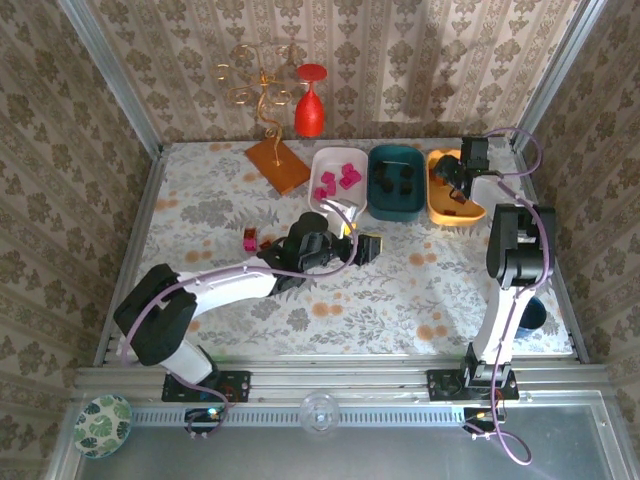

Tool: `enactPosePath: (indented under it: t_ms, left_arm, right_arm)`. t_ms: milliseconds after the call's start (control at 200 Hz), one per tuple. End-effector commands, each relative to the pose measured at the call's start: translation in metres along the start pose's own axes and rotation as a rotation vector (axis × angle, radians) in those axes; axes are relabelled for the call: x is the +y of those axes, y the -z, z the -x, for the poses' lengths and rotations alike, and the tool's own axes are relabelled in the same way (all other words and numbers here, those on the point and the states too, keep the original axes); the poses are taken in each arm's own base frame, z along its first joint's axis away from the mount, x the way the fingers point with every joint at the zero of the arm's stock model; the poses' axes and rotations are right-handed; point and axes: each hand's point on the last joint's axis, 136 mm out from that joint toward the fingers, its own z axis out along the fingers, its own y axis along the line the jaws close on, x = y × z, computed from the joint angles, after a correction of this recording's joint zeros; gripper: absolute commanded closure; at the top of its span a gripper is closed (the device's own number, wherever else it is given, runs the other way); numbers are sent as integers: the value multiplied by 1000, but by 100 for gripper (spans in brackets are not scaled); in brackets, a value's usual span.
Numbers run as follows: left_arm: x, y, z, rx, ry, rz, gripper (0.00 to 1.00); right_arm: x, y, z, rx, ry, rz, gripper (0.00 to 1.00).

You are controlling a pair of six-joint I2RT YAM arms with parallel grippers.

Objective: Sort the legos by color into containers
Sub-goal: Place the lego in the container, then pick up the lego from the center of the table.

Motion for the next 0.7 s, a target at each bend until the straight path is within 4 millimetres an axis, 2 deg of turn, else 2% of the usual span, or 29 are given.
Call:
enactPosePath:
  t_ms: [0, 45, 95, 145, 235, 350, 430, 450, 545, 605, 695]
  left_arm:
    - [13, 13, 6, 13, -59, 49, 10]
    - [25, 23, 10, 11, -51, 78, 10]
    - [41, 36, 13, 10, -33, 109, 10]
    - [57, 52, 15, 9, -15, 146, 9]
    - [92, 87, 12, 7, 27, 244, 9]
    - [134, 135, -1, -9, 101, 372, 8]
    - [152, 164, -13, -22, 140, 444, 8]
    - [163, 175, -13, -39, 158, 483, 8]
    - [178, 203, -27, -74, 210, 553, 7]
    - [185, 216, -37, -90, 250, 585, 7]
    - [188, 227, -51, -100, 295, 598, 7]
  right_arm:
    - [28, 53, 13, -78, 67, 63, 28]
    - [42, 71, 8, -93, 107, 99, 22]
    - [58, 90, -3, -95, 163, 141, 20]
    - [79, 108, -22, -85, 231, 192, 19]
    - [109, 136, -68, -62, 371, 264, 17]
    - [146, 160, -133, -12, 503, 382, 14]
    - [177, 174, -188, 55, 589, 478, 13]
    - [184, 176, -202, 74, 610, 499, 13]
    - [217, 192, -268, 153, 718, 599, 12]
    - [229, 197, -305, 192, 796, 625, 11]
    - [230, 194, -348, 244, 901, 621, 10]
